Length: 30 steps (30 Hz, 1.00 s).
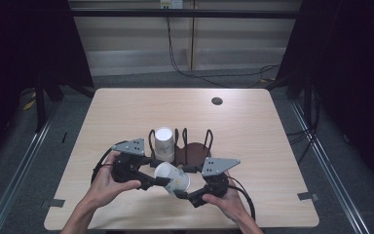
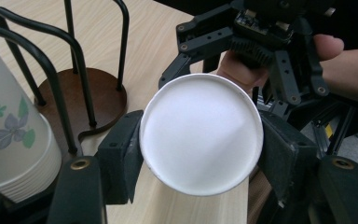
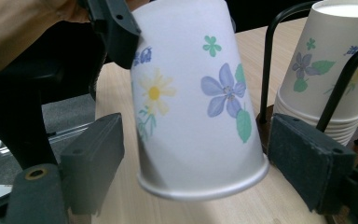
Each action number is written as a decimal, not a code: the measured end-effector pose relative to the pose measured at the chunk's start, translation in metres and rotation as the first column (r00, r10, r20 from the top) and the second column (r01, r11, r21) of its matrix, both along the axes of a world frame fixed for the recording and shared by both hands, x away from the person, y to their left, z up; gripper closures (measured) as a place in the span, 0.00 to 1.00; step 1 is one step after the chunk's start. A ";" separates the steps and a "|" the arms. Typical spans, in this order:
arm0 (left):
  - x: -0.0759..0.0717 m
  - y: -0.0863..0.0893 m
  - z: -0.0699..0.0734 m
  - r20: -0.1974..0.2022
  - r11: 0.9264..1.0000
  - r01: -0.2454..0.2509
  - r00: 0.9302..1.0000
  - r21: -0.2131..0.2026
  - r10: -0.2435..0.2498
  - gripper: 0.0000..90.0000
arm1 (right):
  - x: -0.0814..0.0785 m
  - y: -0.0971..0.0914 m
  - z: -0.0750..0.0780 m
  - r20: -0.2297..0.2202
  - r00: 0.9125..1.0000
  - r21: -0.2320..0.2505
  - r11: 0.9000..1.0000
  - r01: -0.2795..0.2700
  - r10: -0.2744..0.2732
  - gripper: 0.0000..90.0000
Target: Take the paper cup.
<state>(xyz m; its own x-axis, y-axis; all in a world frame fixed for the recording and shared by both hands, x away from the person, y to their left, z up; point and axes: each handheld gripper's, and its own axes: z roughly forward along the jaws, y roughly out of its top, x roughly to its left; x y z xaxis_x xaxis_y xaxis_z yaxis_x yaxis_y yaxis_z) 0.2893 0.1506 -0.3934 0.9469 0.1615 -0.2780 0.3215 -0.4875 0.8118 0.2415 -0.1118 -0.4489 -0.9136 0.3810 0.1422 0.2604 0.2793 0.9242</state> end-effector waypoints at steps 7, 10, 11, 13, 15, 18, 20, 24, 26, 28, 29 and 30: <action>-0.002 -0.003 0.001 -0.015 1.000 0.017 1.000 -0.011 -0.017 0.41 | -0.001 0.005 -0.003 -0.003 1.000 -0.009 1.000 -0.020 0.020 0.22; -0.005 -0.004 0.004 -0.021 0.999 0.024 0.999 -0.023 -0.024 0.41 | -0.003 0.006 -0.002 -0.002 0.999 0.001 0.999 -0.032 0.032 0.24; -0.005 -0.004 0.004 -0.021 0.999 0.024 0.999 -0.023 -0.024 0.41 | -0.004 0.005 -0.002 -0.001 0.999 0.005 0.999 -0.039 0.039 0.23; -0.005 -0.005 0.004 -0.025 0.999 0.032 0.999 -0.029 -0.033 0.41 | -0.005 0.005 -0.002 -0.003 0.999 0.025 0.999 -0.048 0.048 0.23; -0.005 -0.005 0.004 -0.029 0.999 0.033 0.999 -0.029 -0.034 0.41 | -0.005 0.006 -0.002 0.001 0.999 0.027 0.999 -0.047 0.047 0.24; -0.005 -0.003 0.005 -0.025 0.999 0.023 0.999 -0.040 -0.024 0.41 | -0.004 0.004 -0.002 -0.007 0.999 0.037 0.999 -0.038 0.038 0.28; -0.005 -0.003 0.005 -0.028 0.999 0.024 0.999 -0.046 -0.025 0.41 | -0.004 0.005 -0.002 -0.007 0.999 0.035 0.999 -0.036 0.037 0.29; -0.002 -0.001 0.002 -0.046 0.998 0.026 0.999 -0.049 -0.028 0.41 | -0.004 0.003 -0.001 -0.012 0.999 0.027 0.999 -0.041 0.041 0.32; -0.001 -0.001 0.001 -0.048 0.999 0.025 0.998 -0.047 -0.027 0.40 | -0.004 0.003 0.000 -0.020 0.999 0.013 0.999 -0.041 0.042 0.34; -0.002 -0.002 0.001 -0.040 0.999 0.016 0.999 -0.043 -0.018 0.40 | -0.003 0.002 0.000 -0.028 0.999 0.008 0.999 -0.041 0.042 0.34; -0.002 -0.002 0.001 -0.040 0.999 0.016 0.999 -0.043 -0.018 0.40 | -0.003 0.002 0.000 -0.028 0.999 0.008 0.999 -0.041 0.042 0.34; -0.002 -0.003 0.001 -0.039 0.999 0.015 0.999 -0.045 -0.017 0.40 | -0.002 0.001 0.000 -0.032 0.999 0.007 0.999 -0.041 0.042 0.35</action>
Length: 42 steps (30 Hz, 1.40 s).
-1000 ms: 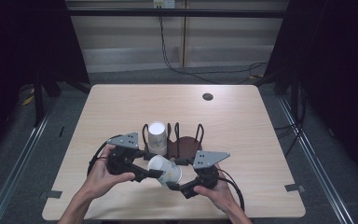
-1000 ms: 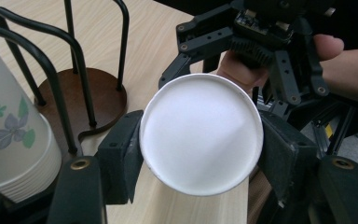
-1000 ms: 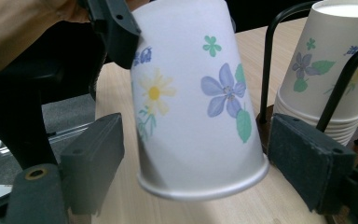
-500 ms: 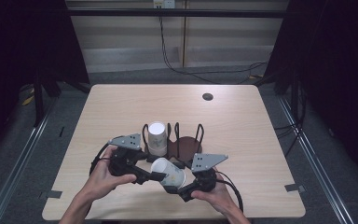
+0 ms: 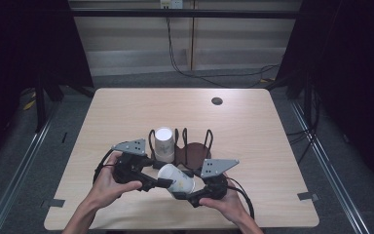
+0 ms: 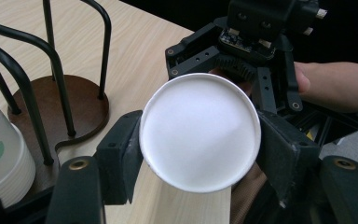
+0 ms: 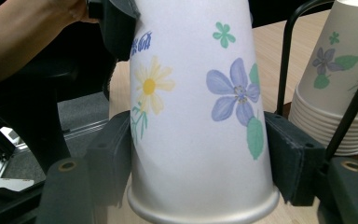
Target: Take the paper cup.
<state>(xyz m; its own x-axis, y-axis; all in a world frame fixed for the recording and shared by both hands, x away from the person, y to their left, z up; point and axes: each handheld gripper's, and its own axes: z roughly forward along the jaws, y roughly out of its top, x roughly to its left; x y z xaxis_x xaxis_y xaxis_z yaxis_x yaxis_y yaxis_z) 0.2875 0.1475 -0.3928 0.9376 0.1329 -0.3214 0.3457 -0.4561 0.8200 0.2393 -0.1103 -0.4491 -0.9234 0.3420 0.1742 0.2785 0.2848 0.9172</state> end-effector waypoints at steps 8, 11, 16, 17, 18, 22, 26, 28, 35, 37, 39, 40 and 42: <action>0.001 -0.001 -0.002 0.016 0.999 -0.030 0.999 0.020 0.030 0.27 | 0.000 -0.002 0.001 -0.011 1.000 -0.019 1.000 -0.003 0.003 0.35; 0.001 -0.001 -0.002 0.009 0.999 -0.029 1.000 0.025 0.028 0.23 | 0.000 -0.002 0.002 -0.008 1.000 -0.027 1.000 -0.006 0.006 0.35; 0.002 -0.002 0.001 0.029 0.999 -0.035 0.999 0.035 0.034 0.19 | 0.001 -0.003 0.002 -0.019 1.000 -0.031 1.000 -0.007 0.006 0.35; 0.002 -0.003 0.003 0.043 0.999 -0.036 0.998 0.038 0.034 0.19 | 0.001 -0.003 0.001 -0.021 1.000 -0.031 0.999 -0.008 0.007 0.35; 0.002 -0.003 0.004 0.053 0.998 -0.034 0.998 0.047 0.032 0.19 | 0.001 -0.002 0.001 -0.019 1.000 -0.042 0.999 -0.007 0.007 0.35; 0.003 0.000 0.011 0.095 0.998 -0.055 0.994 0.041 0.050 0.19 | 0.002 -0.001 0.000 -0.029 1.000 -0.053 0.999 -0.003 0.002 0.35; 0.005 0.006 0.015 0.128 0.996 -0.084 0.989 0.029 0.079 0.19 | 0.005 -0.003 0.001 -0.040 0.999 -0.075 0.997 0.001 -0.004 0.36; 0.005 0.009 0.014 0.137 0.994 -0.094 0.987 0.054 0.086 0.19 | 0.006 -0.003 0.000 -0.054 0.998 -0.105 0.995 0.003 -0.009 0.36; 0.003 0.015 0.008 0.134 0.988 -0.081 0.989 0.131 0.063 0.25 | 0.006 -0.005 0.002 -0.068 0.998 -0.120 0.993 0.007 -0.016 0.36; 0.003 0.016 0.005 0.137 0.986 -0.084 0.988 0.142 0.065 0.25 | 0.007 -0.006 0.002 -0.072 0.997 -0.131 0.991 0.013 -0.022 0.36; 0.003 0.017 0.005 0.144 0.982 -0.092 0.987 0.166 0.068 0.25 | 0.007 -0.008 0.002 -0.075 0.997 -0.139 0.990 0.017 -0.028 0.36; 0.002 0.018 0.004 0.147 0.982 -0.094 0.987 0.163 0.070 0.25 | 0.007 -0.009 0.003 -0.075 0.997 -0.143 0.989 0.022 -0.033 0.36; 0.002 0.020 0.002 0.159 0.983 -0.087 0.985 0.161 0.061 0.25 | 0.008 -0.009 0.003 -0.072 0.997 -0.157 0.987 0.030 -0.041 0.36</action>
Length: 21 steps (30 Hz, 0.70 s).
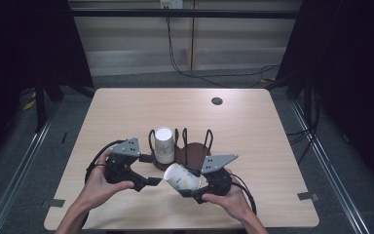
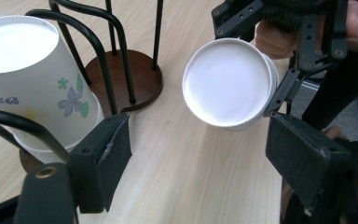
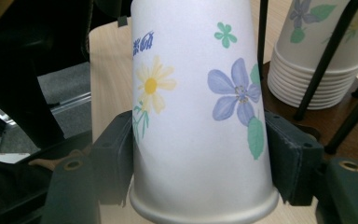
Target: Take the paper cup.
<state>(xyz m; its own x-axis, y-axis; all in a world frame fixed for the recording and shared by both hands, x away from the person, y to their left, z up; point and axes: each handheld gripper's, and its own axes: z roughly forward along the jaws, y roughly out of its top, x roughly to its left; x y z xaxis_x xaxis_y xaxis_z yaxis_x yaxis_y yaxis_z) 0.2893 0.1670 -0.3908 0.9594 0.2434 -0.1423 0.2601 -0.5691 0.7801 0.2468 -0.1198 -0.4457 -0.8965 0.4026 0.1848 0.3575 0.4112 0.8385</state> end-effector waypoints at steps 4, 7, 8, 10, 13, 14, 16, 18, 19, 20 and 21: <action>0.000 0.003 -0.003 0.007 1.000 -0.010 1.000 -0.002 0.010 0.25 | 0.000 0.000 0.001 -0.004 1.000 -0.008 1.000 0.000 0.000 0.36; 0.000 0.007 -0.007 0.008 1.000 -0.020 1.000 0.017 0.019 0.25 | 0.000 0.000 0.003 -0.004 1.000 -0.037 0.999 0.002 -0.002 0.36; 0.000 0.009 -0.007 0.009 1.000 -0.017 1.000 0.025 0.017 0.25 | 0.001 0.000 0.003 -0.007 1.000 -0.054 0.999 -0.005 0.005 0.36; 0.001 0.011 -0.010 0.005 1.000 -0.012 1.000 0.019 0.012 0.25 | 0.002 0.000 0.003 -0.013 1.000 -0.064 0.998 -0.003 0.002 0.36; 0.001 0.010 -0.014 0.005 1.000 -0.004 1.000 0.016 0.003 0.22 | 0.004 0.000 0.003 -0.022 1.000 -0.101 0.995 -0.011 0.009 0.36; 0.001 0.009 -0.016 0.009 1.000 0.000 1.000 0.026 0.000 0.22 | 0.004 0.000 0.003 -0.022 1.000 -0.101 0.995 -0.011 0.009 0.36; 0.001 0.006 -0.019 -0.011 1.000 0.002 1.000 0.027 -0.001 0.18 | 0.005 0.000 0.003 -0.028 1.000 -0.115 0.993 -0.014 0.011 0.36; 0.001 0.003 -0.022 -0.017 0.999 0.002 1.000 0.044 -0.002 0.19 | 0.005 0.000 0.004 -0.034 0.999 -0.129 0.991 -0.020 0.015 0.36; 0.001 0.002 -0.022 -0.013 0.998 0.009 1.000 0.055 -0.008 0.18 | 0.005 0.000 0.004 -0.037 0.999 -0.139 0.990 -0.023 0.018 0.36; 0.001 0.000 -0.023 -0.013 0.998 0.019 1.000 0.055 -0.019 0.18 | 0.005 0.000 0.004 -0.039 0.999 -0.146 0.989 -0.028 0.022 0.36; 0.001 -0.001 -0.024 -0.015 0.998 0.023 1.000 0.053 -0.022 0.18 | 0.005 0.000 0.005 -0.042 0.999 -0.152 0.988 -0.028 0.022 0.36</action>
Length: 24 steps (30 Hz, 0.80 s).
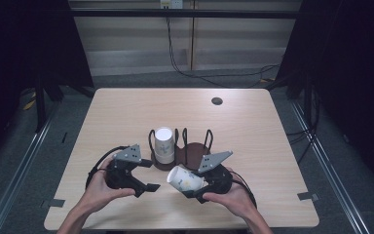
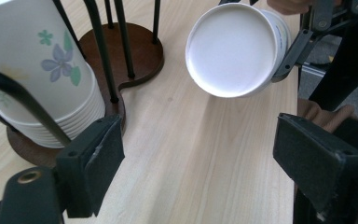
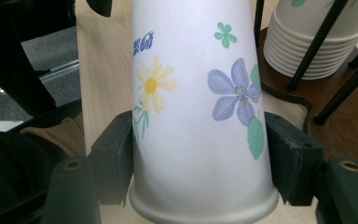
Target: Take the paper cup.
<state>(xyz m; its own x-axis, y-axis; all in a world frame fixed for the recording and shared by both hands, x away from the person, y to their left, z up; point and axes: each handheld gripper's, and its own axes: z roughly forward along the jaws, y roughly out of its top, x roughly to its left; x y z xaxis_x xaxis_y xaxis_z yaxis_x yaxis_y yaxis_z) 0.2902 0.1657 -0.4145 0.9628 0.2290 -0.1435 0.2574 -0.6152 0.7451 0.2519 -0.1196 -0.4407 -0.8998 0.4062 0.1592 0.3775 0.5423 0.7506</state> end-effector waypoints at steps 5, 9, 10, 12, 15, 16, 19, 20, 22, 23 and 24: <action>-0.001 -0.006 -0.001 0.025 0.999 0.035 0.999 0.011 -0.035 0.20 | 0.002 0.002 0.002 -0.022 1.000 -0.032 0.999 -0.010 0.009 0.36; -0.001 -0.006 0.000 0.021 0.999 0.038 0.999 0.003 -0.038 0.20 | 0.002 0.005 0.002 -0.027 0.999 -0.067 0.998 -0.020 0.018 0.36; -0.001 -0.007 0.000 0.016 0.999 0.041 0.999 0.007 -0.041 0.21 | 0.002 0.006 0.002 -0.029 0.999 -0.068 0.997 -0.023 0.021 0.36; -0.003 -0.008 0.000 0.015 0.999 0.043 0.999 0.009 -0.043 0.23 | 0.003 0.008 0.002 -0.035 0.999 -0.078 0.996 -0.035 0.032 0.36; -0.005 -0.010 0.000 0.016 0.998 0.068 0.998 0.017 -0.068 0.26 | 0.005 0.010 0.003 -0.047 0.998 -0.124 0.991 -0.053 0.048 0.37; -0.005 -0.010 0.000 0.019 0.997 0.071 0.997 0.025 -0.072 0.26 | 0.005 0.010 0.003 -0.047 0.998 -0.124 0.991 -0.053 0.048 0.37; -0.006 -0.011 0.000 0.023 0.996 0.084 0.996 0.037 -0.085 0.26 | 0.006 0.011 0.006 -0.050 0.997 -0.147 0.987 -0.069 0.062 0.37; -0.006 -0.012 -0.001 0.020 0.996 0.080 0.997 0.035 -0.080 0.25 | 0.009 0.014 0.006 -0.052 0.997 -0.193 0.978 -0.074 0.065 0.37; -0.005 -0.012 -0.002 0.021 0.996 0.083 0.996 0.041 -0.084 0.24 | 0.011 0.016 0.006 -0.062 0.995 -0.208 0.974 -0.089 0.078 0.37; -0.006 -0.012 -0.003 0.013 0.995 0.094 0.995 0.038 -0.094 0.24 | 0.011 0.016 0.006 -0.062 0.995 -0.208 0.974 -0.089 0.078 0.37; -0.006 -0.012 -0.003 0.012 0.994 0.099 0.995 0.039 -0.099 0.21 | 0.012 0.017 0.005 -0.066 0.994 -0.213 0.973 -0.094 0.082 0.37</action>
